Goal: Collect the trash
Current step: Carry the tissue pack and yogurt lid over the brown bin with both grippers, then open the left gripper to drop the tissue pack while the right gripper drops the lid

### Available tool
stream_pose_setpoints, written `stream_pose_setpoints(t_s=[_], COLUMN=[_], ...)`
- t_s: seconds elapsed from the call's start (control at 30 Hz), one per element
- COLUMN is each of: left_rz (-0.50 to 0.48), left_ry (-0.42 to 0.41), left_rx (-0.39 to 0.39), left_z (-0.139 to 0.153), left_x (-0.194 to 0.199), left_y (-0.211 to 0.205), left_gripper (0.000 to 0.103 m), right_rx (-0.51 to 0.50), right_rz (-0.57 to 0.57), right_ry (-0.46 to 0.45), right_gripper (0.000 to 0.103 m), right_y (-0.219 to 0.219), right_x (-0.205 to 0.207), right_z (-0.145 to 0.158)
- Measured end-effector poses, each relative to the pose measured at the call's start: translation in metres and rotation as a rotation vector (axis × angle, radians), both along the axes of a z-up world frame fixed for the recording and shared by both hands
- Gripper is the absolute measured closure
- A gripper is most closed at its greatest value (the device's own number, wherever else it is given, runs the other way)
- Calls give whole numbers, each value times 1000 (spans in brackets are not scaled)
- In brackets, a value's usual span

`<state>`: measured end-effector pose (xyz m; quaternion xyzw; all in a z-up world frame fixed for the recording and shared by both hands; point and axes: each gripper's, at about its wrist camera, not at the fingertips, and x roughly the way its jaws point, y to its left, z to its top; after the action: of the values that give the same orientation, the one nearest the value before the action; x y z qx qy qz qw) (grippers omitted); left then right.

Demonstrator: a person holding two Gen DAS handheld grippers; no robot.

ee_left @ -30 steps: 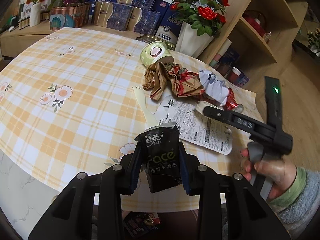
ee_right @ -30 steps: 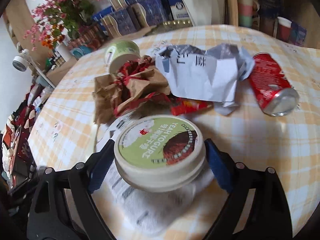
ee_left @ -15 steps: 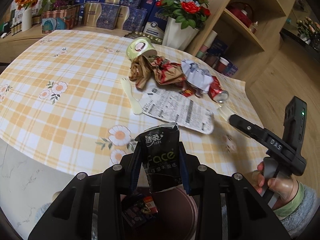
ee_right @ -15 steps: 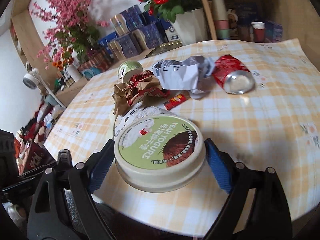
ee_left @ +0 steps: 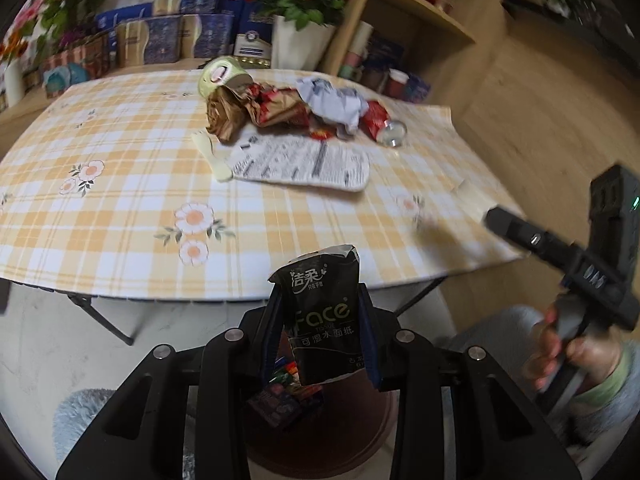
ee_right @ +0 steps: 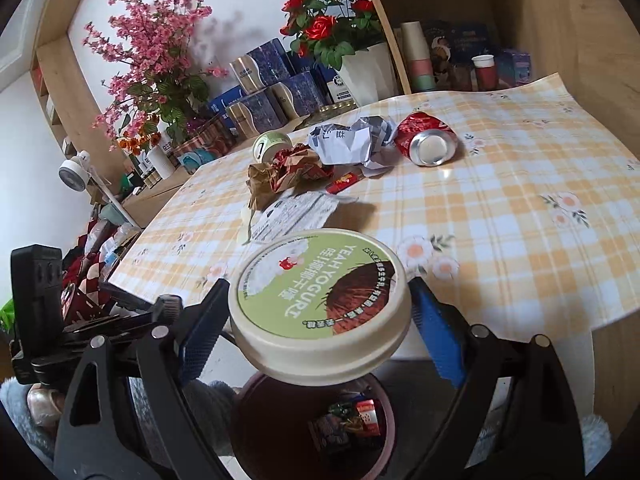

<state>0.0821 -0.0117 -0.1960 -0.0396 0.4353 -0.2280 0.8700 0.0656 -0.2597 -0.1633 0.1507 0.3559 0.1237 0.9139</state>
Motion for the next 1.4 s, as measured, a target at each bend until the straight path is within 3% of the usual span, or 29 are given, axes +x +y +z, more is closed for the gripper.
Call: stream_pose_setpoints(t_s=[0.33, 0.47, 0.97, 1.17, 1.23, 1.4], left_rz=[-105, -96, -91, -71, -52, 21], left_ry=[54, 105, 165, 145, 123, 37], left_rx=[126, 117, 107, 89, 81, 45], left_z=[-55, -68, -80, -75, -70, -46], left_x=[-26, -22, -19, -18, -18, -15], left_y=[-15, -13, -12, -9, -5, 11], left_gripper=[68, 68, 63, 46, 35, 24], right_rx=[-29, -29, -56, -56, -61, -79], right_rz=[-3, -3, 40, 47, 54, 79], right_ry=[14, 22, 35, 44, 48, 59], right_gripper=[16, 16, 16, 16, 16, 16], right_y=[-1, 3, 18, 19, 21, 28], right_x=[-30, -33, -34, -35, -35, -36], right_z=[-15, -20, -30, -33, -35, -40])
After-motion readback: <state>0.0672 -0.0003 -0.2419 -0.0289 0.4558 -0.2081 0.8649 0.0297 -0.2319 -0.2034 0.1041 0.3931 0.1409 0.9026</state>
